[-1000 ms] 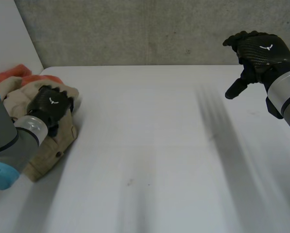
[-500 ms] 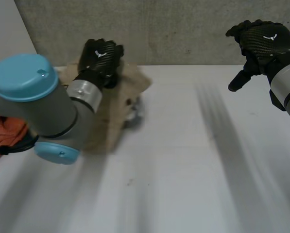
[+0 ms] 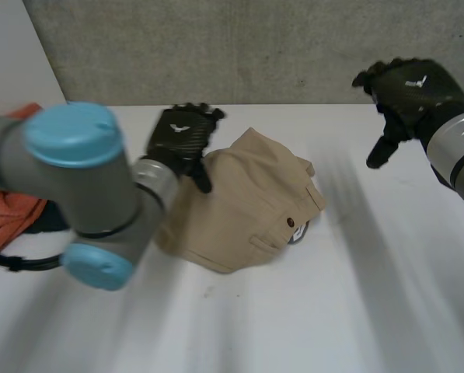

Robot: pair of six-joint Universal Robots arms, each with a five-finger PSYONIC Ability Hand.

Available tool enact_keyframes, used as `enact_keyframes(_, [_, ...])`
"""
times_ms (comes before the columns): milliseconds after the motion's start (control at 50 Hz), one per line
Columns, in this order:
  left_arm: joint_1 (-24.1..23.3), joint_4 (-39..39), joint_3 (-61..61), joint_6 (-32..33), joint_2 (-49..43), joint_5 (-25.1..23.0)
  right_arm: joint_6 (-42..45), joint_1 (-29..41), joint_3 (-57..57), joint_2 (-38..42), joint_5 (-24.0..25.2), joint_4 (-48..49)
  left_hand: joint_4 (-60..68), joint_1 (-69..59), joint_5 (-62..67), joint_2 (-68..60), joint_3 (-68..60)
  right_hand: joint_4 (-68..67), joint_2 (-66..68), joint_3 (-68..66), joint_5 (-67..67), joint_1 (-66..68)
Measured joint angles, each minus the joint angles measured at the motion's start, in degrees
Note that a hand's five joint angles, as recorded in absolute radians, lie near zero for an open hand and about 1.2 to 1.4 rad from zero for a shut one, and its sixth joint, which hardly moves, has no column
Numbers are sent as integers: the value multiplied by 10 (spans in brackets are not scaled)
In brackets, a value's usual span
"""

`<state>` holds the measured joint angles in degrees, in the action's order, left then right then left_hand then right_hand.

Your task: Fold the laundry.

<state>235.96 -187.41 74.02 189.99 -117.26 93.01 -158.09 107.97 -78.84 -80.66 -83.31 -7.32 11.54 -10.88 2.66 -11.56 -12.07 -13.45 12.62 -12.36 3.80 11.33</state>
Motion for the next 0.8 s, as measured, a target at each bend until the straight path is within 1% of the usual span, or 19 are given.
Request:
enact_keyframes(80, [50, 7, 72, 37, 71, -9, 25, 25, 0, 0, 7, -70, 0, 0, 0, 0, 0, 0, 0, 0, 0, 0])
enact_keyframes(140, [88, 5, 107, 71, 99, -30, 9, 59, -4, 6, 14, -105, 0, 0, 0, 0, 0, 0, 0, 0, 0, 0])
enact_keyframes(200, [142, 2, 135, 120, 111, -81, -39, 103, -10, 29, 19, -118, 0, 0, 0, 0, 0, 0, 0, 0, 0, 0])
enact_keyframes(220, [152, 1, 138, 130, 109, -93, -49, 111, -11, 36, 19, -116, 0, 0, 0, 0, 0, 0, 0, 0, 0, 0])
enact_keyframes(260, [189, 1, 143, 166, 95, -144, -87, 138, -15, 64, 20, -104, 0, 0, 0, 0, 0, 0, 0, 0, 0, 0])
enact_keyframes(280, [189, 1, 143, 166, 95, -144, -87, 138, -15, 64, 20, -104, 0, 0, 0, 0, 0, 0, 0, 0, 0, 0])
enact_keyframes(300, [209, 1, 142, 186, 79, -174, -108, 152, -17, 84, 20, -90, 0, 0, 0, 0, 0, 0, 0, 0, 0, 0])
enact_keyframes(320, [209, 1, 142, 186, 79, -174, -108, 152, -17, 84, 20, -90, 0, 0, 0, 0, 0, 0, 0, 0, 0, 0])
enact_keyframes(340, [231, 2, 135, 210, 50, -213, -130, 170, -19, 112, 18, -67, 0, 0, 0, 0, 0, 0, 0, 0, 0, 0])
enact_keyframes(380, [246, 4, 121, 229, 16, -240, -145, 189, -19, 143, 10, -37, 0, 0, 0, 0, 0, 0, 0, 0, 0, 0])
enact_keyframes(480, [256, 5, 81, 248, -51, -262, -150, 218, -11, 198, -18, 17, 0, 0, 0, 0, 0, 0, 0, 0, 0, 0])
enact_keyframes(540, [255, 5, 62, 251, -78, -264, -148, 227, -3, 221, -37, 38, 0, -2, 0, 0, 0, 0, 0, 0, 0, 0])
enact_keyframes(600, [248, 5, 27, 253, -124, -262, -135, 240, 17, 264, -74, 68, 6, -8, 5, -8, -7, 0, 0, 0, 0, 0])
enact_keyframes(640, [247, 5, 23, 253, -129, -262, -132, 241, 19, 269, -79, 71, 6, -8, 5, -8, -7, 0, 0, 0, 0, 0])
enact_keyframes(660, [239, 3, 8, 252, -147, -260, -120, 244, 28, 284, -92, 79, 62, -76, 53, -61, -55, 0, 0, 0, 0, 0])
enact_keyframes(740, [228, 0, -10, 252, -165, -256, -91, 246, 42, 307, -107, 93, 129, -147, 119, -128, -122, -1, 2, -2, 1, 1])
enact_keyframes(760, [223, -1, -18, 252, -172, -255, -74, 246, 47, 317, -111, 101, 181, -201, 170, -180, -174, -19, 25, -28, 20, 21])
enact_keyframes(780, [220, -2, -21, 252, -175, -254, -68, 246, 49, 320, -112, 105, 181, -201, 170, -180, -174, -32, 40, -43, 33, 33])
enact_keyframes(800, [217, -2, -25, 252, -179, -253, -59, 246, 51, 325, -113, 110, 234, -255, 221, -240, -234, -57, 67, -69, 55, 54])
